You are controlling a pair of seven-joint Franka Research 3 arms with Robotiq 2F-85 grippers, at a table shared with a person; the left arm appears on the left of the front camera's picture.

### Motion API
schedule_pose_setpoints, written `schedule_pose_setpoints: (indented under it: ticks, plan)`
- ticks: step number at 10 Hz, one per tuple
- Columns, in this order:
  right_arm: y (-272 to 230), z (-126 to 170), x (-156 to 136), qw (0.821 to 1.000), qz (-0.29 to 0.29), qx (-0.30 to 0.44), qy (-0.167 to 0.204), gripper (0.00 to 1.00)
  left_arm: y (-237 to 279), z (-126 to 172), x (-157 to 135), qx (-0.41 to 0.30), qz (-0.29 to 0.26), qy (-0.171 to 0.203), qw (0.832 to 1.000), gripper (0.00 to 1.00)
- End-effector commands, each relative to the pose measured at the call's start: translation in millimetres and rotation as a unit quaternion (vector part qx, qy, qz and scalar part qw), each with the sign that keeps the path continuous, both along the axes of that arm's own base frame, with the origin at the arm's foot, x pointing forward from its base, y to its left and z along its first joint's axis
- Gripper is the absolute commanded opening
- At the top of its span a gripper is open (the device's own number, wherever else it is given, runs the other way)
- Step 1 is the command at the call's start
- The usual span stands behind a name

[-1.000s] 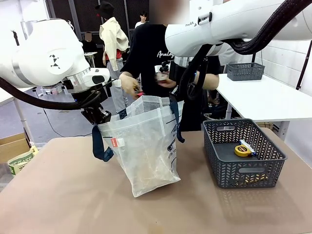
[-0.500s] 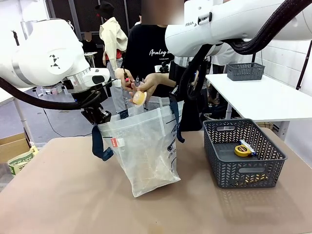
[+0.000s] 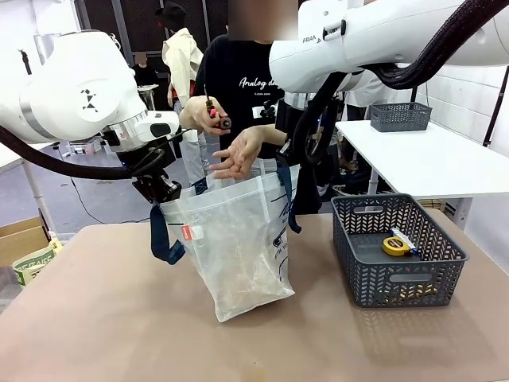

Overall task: Transfer purchased items from the store into the shopping bag.
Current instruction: Move the Reusable shopping bag to the right side of the table.

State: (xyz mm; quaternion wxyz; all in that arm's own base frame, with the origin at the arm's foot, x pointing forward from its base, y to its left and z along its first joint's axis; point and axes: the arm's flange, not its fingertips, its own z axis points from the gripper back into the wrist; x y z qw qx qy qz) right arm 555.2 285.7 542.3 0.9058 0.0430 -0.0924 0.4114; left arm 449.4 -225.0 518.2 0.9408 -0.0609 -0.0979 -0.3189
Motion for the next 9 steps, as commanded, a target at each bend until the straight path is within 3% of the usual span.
schedule_pose_setpoints:
  ticks: [1, 9]
  plan:
    - [-1.3, 0.3, 0.0, 1.0, -0.007, 0.001, 0.0, 0.0, 1.1, 0.1, -0.4, 0.0, 0.0, 0.001, 1.0, 0.0]
    - [-1.3, 0.3, 0.0, 1.0, -0.007, 0.001, 0.0, 0.0, 1.1, 0.1, -0.4, 0.0, 0.0, 0.001, 1.0, 0.0]
